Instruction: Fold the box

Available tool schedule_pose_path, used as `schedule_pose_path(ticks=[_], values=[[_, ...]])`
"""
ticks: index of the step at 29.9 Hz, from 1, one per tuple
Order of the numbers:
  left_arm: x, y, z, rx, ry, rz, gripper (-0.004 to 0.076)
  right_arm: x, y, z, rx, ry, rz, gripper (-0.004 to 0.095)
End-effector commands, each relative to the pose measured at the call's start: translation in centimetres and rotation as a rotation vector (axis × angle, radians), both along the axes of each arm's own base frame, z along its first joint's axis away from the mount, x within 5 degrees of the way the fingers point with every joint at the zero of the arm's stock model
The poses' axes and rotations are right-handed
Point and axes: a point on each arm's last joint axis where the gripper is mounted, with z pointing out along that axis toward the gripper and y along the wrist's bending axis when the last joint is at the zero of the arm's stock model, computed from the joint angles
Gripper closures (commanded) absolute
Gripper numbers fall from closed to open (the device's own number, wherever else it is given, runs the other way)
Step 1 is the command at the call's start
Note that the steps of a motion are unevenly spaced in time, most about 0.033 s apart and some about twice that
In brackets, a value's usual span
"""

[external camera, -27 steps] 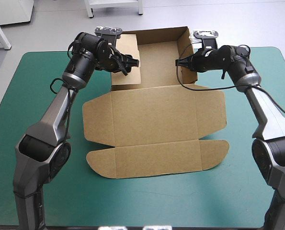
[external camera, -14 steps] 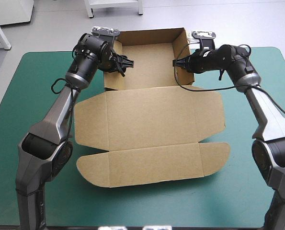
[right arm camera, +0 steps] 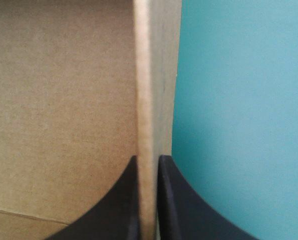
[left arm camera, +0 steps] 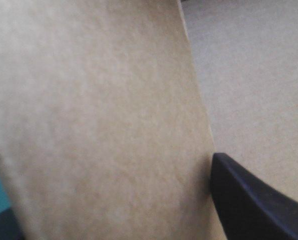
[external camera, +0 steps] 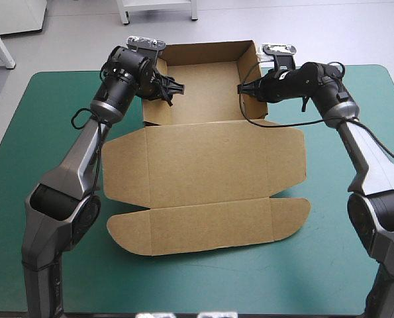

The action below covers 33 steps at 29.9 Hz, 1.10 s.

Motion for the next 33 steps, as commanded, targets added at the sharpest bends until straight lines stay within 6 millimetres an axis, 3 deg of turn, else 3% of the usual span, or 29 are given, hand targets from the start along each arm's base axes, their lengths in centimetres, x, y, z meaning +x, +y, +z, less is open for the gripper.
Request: schedule_pose_path(ticks=[1,7,15,33], values=[[-1.5,0.7,2.8,-0.045,-0.032,-0.003,0.0327,-1.8,-0.3,5.0,0.096,-0.125,-0.022,0.0907],[-2.0,-0.1,2.6,-0.116,0.024,-0.049,0.0568,-1.8,-0.4,5.0,0.088,-0.125,-0.033,0.0907],[-2.2,-0.7,2.5,-0.166,0.049,-0.098,0.0726,-1.7,-0.4,4.9,0.087,-0.122,-0.037,0.0907],[-3.0,-2.3,2.5,-0.265,0.1,-0.201,0.0732,-1.8,-1.3,3.1,-0.062,-0.008,-0.056,0.0907]])
